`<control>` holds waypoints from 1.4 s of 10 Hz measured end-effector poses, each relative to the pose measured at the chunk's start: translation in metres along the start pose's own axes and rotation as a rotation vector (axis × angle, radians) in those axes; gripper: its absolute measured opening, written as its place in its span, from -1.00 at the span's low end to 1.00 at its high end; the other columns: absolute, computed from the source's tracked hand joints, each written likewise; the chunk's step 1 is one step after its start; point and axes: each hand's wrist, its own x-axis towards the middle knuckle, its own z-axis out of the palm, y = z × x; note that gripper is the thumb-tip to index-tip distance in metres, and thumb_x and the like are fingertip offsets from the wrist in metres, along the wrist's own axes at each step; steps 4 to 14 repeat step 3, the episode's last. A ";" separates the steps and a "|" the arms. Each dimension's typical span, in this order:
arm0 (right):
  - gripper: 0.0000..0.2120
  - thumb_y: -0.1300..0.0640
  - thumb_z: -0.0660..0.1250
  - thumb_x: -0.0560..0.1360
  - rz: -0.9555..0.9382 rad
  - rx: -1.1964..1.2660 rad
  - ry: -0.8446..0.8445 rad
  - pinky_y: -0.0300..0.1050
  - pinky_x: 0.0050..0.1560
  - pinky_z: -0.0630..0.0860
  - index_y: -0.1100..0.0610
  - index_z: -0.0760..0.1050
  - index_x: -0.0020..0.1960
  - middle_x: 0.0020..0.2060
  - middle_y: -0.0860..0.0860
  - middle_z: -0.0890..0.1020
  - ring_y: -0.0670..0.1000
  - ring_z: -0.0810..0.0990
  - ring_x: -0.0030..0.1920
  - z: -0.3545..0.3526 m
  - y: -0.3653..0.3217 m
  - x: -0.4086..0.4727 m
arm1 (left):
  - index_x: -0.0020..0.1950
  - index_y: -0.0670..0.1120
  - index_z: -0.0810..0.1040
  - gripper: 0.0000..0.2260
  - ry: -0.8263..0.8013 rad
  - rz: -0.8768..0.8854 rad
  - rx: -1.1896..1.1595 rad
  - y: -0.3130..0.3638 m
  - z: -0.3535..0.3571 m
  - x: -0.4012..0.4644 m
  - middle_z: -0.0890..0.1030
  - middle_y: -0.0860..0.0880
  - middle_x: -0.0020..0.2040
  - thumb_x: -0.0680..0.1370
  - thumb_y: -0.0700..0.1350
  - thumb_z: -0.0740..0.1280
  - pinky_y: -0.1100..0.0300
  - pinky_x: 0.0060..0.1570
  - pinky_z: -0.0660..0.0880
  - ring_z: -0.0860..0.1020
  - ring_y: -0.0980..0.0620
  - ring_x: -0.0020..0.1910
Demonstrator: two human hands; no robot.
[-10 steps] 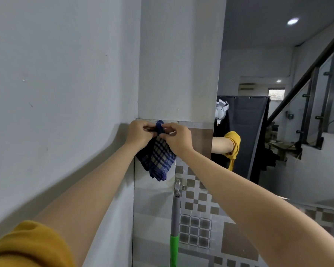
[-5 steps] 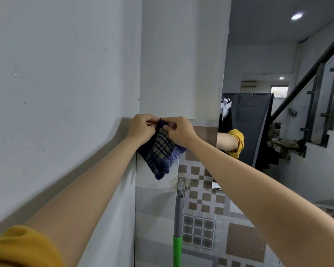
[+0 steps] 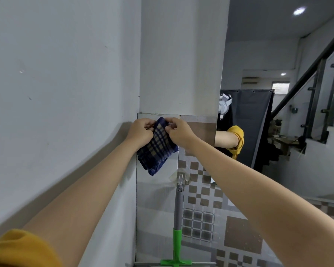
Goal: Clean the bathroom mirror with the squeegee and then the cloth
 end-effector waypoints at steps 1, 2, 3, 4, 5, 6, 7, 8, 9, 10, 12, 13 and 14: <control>-0.70 0.25 0.18 0.59 0.011 0.078 0.082 -0.16 0.01 0.54 0.15 0.44 0.30 -0.14 -0.04 0.56 -0.03 0.53 -0.06 -0.002 0.006 -0.013 | 0.33 -0.15 0.43 -0.65 -0.006 -0.043 0.039 0.002 -0.001 -0.007 0.52 -0.10 0.25 0.55 -0.31 0.19 0.24 0.12 0.37 0.48 0.05 0.16; -0.70 0.24 0.19 0.58 0.030 0.079 0.124 -0.20 0.00 0.51 0.16 0.44 0.29 0.03 0.02 0.61 0.00 0.56 0.04 -0.004 0.004 -0.025 | 0.41 -0.16 0.34 -0.59 0.004 -0.050 0.024 0.010 -0.003 -0.020 0.42 -0.12 0.38 0.56 -0.30 0.18 0.20 0.25 0.31 0.40 -0.03 0.34; -0.69 0.22 0.22 0.56 0.022 0.122 0.251 -0.19 0.09 0.49 0.17 0.44 0.30 0.08 0.02 0.59 0.02 0.56 0.12 -0.005 -0.003 -0.039 | 0.43 -0.13 0.30 -0.55 0.090 -0.012 -0.001 0.022 0.001 -0.031 0.38 -0.09 0.42 0.54 -0.30 0.18 0.13 0.35 0.29 0.36 -0.02 0.38; -0.69 0.22 0.22 0.56 0.022 0.122 0.251 -0.19 0.09 0.49 0.17 0.44 0.30 0.08 0.02 0.59 0.02 0.56 0.12 -0.005 -0.003 -0.039 | 0.43 -0.13 0.30 -0.55 0.090 -0.012 -0.001 0.022 0.001 -0.031 0.38 -0.09 0.42 0.54 -0.30 0.18 0.13 0.35 0.29 0.36 -0.02 0.38; -0.69 0.22 0.22 0.56 0.022 0.122 0.251 -0.19 0.09 0.49 0.17 0.44 0.30 0.08 0.02 0.59 0.02 0.56 0.12 -0.005 -0.003 -0.039 | 0.43 -0.13 0.30 -0.55 0.090 -0.012 -0.001 0.022 0.001 -0.031 0.38 -0.09 0.42 0.54 -0.30 0.18 0.13 0.35 0.29 0.36 -0.02 0.38; -0.69 0.22 0.22 0.56 0.022 0.122 0.251 -0.19 0.09 0.49 0.17 0.44 0.30 0.08 0.02 0.59 0.02 0.56 0.12 -0.005 -0.003 -0.039 | 0.43 -0.13 0.30 -0.55 0.090 -0.012 -0.001 0.022 0.001 -0.031 0.38 -0.09 0.42 0.54 -0.30 0.18 0.13 0.35 0.29 0.36 -0.02 0.38; -0.69 0.22 0.22 0.56 0.022 0.122 0.251 -0.19 0.09 0.49 0.17 0.44 0.30 0.08 0.02 0.59 0.02 0.56 0.12 -0.005 -0.003 -0.039 | 0.43 -0.13 0.30 -0.55 0.090 -0.012 -0.001 0.022 0.001 -0.031 0.38 -0.09 0.42 0.54 -0.30 0.18 0.13 0.35 0.29 0.36 -0.02 0.38; -0.69 0.22 0.22 0.56 0.022 0.122 0.251 -0.19 0.09 0.49 0.17 0.44 0.30 0.08 0.02 0.59 0.02 0.56 0.12 -0.005 -0.003 -0.039 | 0.43 -0.13 0.30 -0.55 0.090 -0.012 -0.001 0.022 0.001 -0.031 0.38 -0.09 0.42 0.54 -0.30 0.18 0.13 0.35 0.29 0.36 -0.02 0.38; -0.69 0.22 0.22 0.56 0.022 0.122 0.251 -0.19 0.09 0.49 0.17 0.44 0.30 0.08 0.02 0.59 0.02 0.56 0.12 -0.005 -0.003 -0.039 | 0.43 -0.13 0.30 -0.55 0.090 -0.012 -0.001 0.022 0.001 -0.031 0.38 -0.09 0.42 0.54 -0.30 0.18 0.13 0.35 0.29 0.36 -0.02 0.38; -0.69 0.22 0.22 0.56 0.022 0.122 0.251 -0.19 0.09 0.49 0.17 0.44 0.30 0.08 0.02 0.59 0.02 0.56 0.12 -0.005 -0.003 -0.039 | 0.43 -0.13 0.30 -0.55 0.090 -0.012 -0.001 0.022 0.001 -0.031 0.38 -0.09 0.42 0.54 -0.30 0.18 0.13 0.35 0.29 0.36 -0.02 0.38; -0.69 0.22 0.22 0.56 0.022 0.122 0.251 -0.19 0.09 0.49 0.17 0.44 0.30 0.08 0.02 0.59 0.02 0.56 0.12 -0.005 -0.003 -0.039 | 0.43 -0.13 0.30 -0.55 0.090 -0.012 -0.001 0.022 0.001 -0.031 0.38 -0.09 0.42 0.54 -0.30 0.18 0.13 0.35 0.29 0.36 -0.02 0.38; -0.69 0.22 0.22 0.56 0.022 0.122 0.251 -0.19 0.09 0.49 0.17 0.44 0.30 0.08 0.02 0.59 0.02 0.56 0.12 -0.005 -0.003 -0.039 | 0.43 -0.13 0.30 -0.55 0.090 -0.012 -0.001 0.022 0.001 -0.031 0.38 -0.09 0.42 0.54 -0.30 0.18 0.13 0.35 0.29 0.36 -0.02 0.38; -0.69 0.22 0.22 0.56 0.022 0.122 0.251 -0.19 0.09 0.49 0.17 0.44 0.30 0.08 0.02 0.59 0.02 0.56 0.12 -0.005 -0.003 -0.039 | 0.43 -0.13 0.30 -0.55 0.090 -0.012 -0.001 0.022 0.001 -0.031 0.38 -0.09 0.42 0.54 -0.30 0.18 0.13 0.35 0.29 0.36 -0.02 0.38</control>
